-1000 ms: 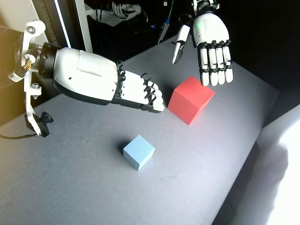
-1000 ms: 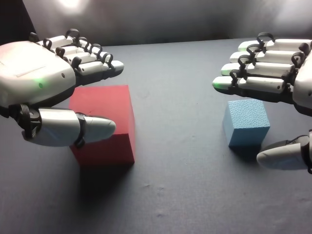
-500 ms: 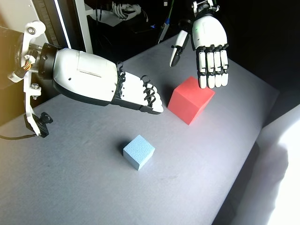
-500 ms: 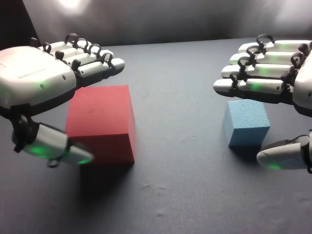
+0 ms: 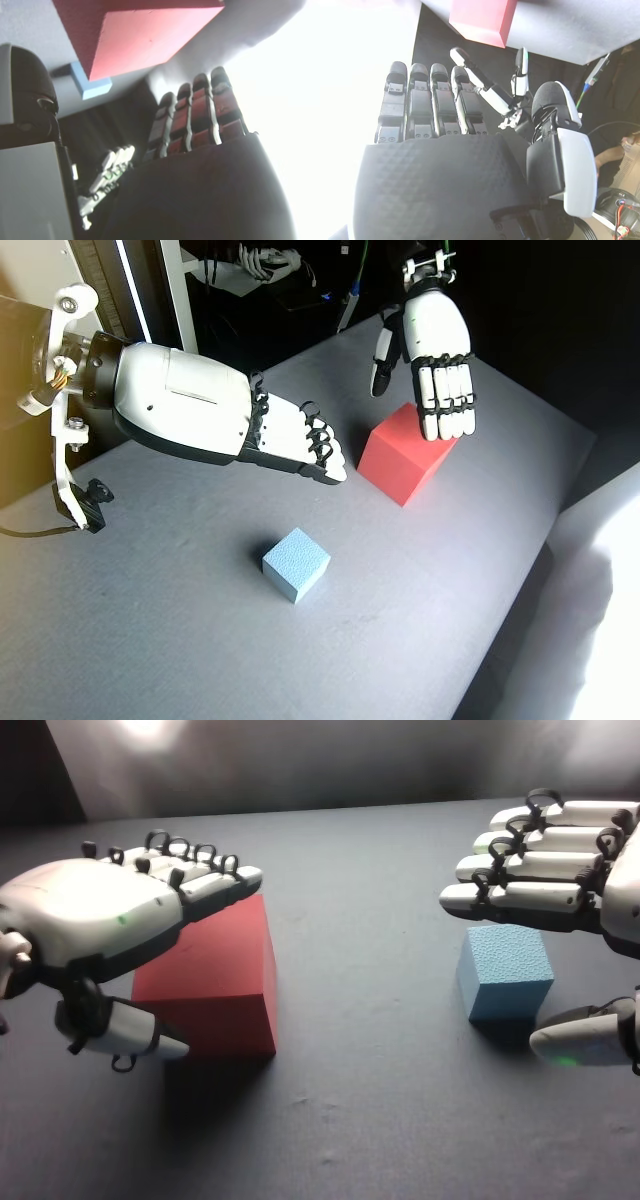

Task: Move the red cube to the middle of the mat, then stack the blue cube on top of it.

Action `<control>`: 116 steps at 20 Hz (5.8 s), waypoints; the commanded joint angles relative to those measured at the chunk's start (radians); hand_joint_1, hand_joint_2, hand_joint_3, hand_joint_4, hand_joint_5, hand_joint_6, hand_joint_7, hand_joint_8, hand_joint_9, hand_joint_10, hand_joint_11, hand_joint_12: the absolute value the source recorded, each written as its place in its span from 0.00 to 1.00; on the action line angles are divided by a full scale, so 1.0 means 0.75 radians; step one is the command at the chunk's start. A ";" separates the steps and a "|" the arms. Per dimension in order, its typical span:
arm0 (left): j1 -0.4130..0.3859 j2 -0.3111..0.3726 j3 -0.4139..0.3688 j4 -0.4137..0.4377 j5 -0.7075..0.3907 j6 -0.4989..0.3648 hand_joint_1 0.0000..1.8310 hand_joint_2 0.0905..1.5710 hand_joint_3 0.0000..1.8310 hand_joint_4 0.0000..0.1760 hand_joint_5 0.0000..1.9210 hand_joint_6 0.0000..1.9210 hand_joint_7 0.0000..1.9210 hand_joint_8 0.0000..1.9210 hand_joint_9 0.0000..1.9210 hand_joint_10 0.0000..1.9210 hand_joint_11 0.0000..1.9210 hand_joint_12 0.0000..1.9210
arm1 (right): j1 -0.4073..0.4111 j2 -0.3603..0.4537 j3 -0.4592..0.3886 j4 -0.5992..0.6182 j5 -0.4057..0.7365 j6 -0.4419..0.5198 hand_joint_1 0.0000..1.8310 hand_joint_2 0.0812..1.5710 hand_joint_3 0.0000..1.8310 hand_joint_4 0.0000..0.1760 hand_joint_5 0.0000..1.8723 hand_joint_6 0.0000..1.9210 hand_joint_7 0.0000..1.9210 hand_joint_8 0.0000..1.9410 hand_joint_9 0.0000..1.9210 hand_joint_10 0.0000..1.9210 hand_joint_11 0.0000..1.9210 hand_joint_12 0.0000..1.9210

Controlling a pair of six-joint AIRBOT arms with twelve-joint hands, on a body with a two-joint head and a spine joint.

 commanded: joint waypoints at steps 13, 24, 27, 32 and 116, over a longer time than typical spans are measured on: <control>-0.064 -0.129 0.132 -0.287 -0.058 0.283 0.70 0.58 0.01 0.00 0.00 0.00 0.00 0.00 0.00 0.00 0.00 0.00 | 0.017 0.013 -0.004 0.025 0.130 0.004 0.04 0.77 0.00 0.00 0.06 0.00 0.04 0.00 0.03 0.00 0.00 0.08; -0.083 -0.211 0.261 -0.343 0.017 0.382 0.72 0.58 0.00 0.00 0.00 0.00 0.00 0.00 0.00 0.00 0.00 0.00 | 0.017 0.013 -0.004 0.025 0.130 0.004 0.05 0.77 0.00 0.00 0.08 0.00 0.07 0.00 0.07 0.00 0.00 0.17; -0.088 -0.229 0.287 -0.343 0.046 0.396 0.72 0.60 0.00 0.00 0.00 0.00 0.00 0.00 0.00 0.00 0.00 0.00 | 0.017 0.013 -0.004 0.025 0.130 0.004 0.04 0.78 0.00 0.00 0.07 0.00 0.05 0.00 0.04 0.00 0.00 0.11; -0.073 -0.252 0.292 -0.399 0.105 0.450 0.69 0.61 0.01 0.00 0.00 0.00 0.00 0.00 0.00 0.00 0.00 0.00 | 0.017 0.013 -0.004 0.025 0.130 0.004 0.04 0.77 0.00 0.00 0.08 0.00 0.06 0.00 0.05 0.00 0.00 0.13; -0.199 -0.520 0.131 -0.897 -0.393 0.939 0.64 0.70 0.00 0.00 0.41 0.00 0.46 0.00 0.40 0.09 0.08 0.61 | -0.067 -0.095 0.248 0.612 0.184 -0.253 0.04 0.77 0.00 0.00 0.10 0.00 0.09 0.00 0.08 0.00 0.00 0.19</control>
